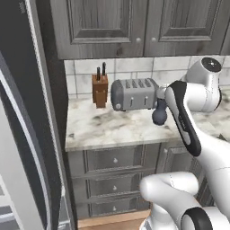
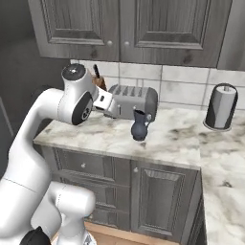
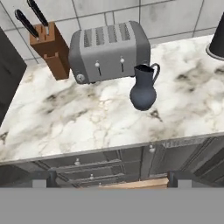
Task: Move the salami and potato from the second highest shelf to the top shelf to make space. Then, place the pitcher from the counter on the cleared second highest shelf.
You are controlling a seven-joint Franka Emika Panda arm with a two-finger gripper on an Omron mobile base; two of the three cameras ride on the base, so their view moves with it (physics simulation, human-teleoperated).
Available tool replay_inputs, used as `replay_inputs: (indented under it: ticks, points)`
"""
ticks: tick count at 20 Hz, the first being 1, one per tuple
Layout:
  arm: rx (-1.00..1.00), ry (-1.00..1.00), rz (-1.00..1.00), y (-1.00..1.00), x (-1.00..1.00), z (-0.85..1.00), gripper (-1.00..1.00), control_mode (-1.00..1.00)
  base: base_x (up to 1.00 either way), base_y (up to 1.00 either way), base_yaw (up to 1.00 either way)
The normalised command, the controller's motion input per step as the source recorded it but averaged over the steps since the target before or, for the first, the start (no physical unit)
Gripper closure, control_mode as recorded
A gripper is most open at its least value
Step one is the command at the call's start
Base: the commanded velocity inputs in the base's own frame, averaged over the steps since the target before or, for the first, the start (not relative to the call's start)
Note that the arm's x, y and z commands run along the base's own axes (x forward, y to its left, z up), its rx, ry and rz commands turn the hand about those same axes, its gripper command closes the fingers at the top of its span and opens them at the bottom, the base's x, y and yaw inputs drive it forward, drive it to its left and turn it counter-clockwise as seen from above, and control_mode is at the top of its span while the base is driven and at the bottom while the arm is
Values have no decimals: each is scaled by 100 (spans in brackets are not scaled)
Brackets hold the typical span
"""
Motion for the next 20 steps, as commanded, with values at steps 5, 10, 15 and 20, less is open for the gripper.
replay_inputs:
  ticks: [5, 10, 15, 20]
  points:
    - [0, 0, 0, 0, 0, 0, -100, 100, 59, -27, 6]
    - [0, 0, 0, 0, 0, 0, -100, 100, 43, -51, 4]
    - [0, 0, 0, 0, 0, 0, -100, 100, 36, -49, 6]
    - [0, 0, 0, 0, 0, 0, -100, 100, 30, -44, 6]
